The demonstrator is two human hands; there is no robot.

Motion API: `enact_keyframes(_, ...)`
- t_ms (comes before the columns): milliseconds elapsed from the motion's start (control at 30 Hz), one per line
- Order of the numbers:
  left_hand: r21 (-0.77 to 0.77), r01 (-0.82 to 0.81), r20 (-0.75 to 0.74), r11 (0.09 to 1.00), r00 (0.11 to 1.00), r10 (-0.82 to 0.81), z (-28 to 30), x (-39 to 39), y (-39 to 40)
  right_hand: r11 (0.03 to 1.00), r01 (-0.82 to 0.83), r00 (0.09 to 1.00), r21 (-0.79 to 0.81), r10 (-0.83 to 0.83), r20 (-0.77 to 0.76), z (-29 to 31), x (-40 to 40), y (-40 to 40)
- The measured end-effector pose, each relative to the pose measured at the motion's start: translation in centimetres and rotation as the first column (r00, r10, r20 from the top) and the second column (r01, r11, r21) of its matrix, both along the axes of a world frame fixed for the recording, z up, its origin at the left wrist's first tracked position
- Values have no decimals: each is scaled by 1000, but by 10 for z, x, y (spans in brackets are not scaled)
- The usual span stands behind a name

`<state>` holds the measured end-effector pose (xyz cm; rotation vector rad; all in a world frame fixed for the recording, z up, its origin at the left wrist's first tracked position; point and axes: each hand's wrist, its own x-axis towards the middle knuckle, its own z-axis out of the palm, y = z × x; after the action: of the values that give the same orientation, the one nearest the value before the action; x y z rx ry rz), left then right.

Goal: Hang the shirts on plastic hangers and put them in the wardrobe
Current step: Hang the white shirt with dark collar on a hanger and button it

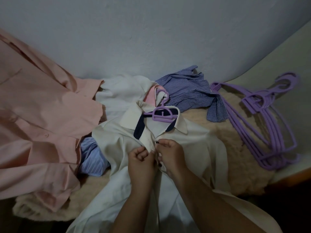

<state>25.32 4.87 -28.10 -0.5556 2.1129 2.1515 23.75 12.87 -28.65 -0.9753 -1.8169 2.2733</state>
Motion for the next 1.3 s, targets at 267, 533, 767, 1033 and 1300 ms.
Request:
enact_keyframes(267, 97, -22, 10, 995, 1000, 21, -3, 1, 0, 988, 60, 998, -143, -55, 34, -11, -1, -6)
enact_keyframes(533, -71, -14, -94, 997, 996, 7, 1, 7, 1, 996, 86, 996, 23, -86, 9, -9, 1, -6)
enact_keyframes(767, -111, 58, -154, 992, 985, -75, 22, 7, 0, 939, 10, 997, 343, 16, -74, 16, 19, 12)
enact_keyframes(1033, -329, 190, -195, 925, 945, -263, 34, 3, 9, 914, -72, 986, 400, 127, -112, 33, 36, 16)
enact_keyframes(1300, -321, 268, -135, 908, 936, -324, 31, -1, 7, 907, -103, 977, 408, 169, -129, 31, 33, 21)
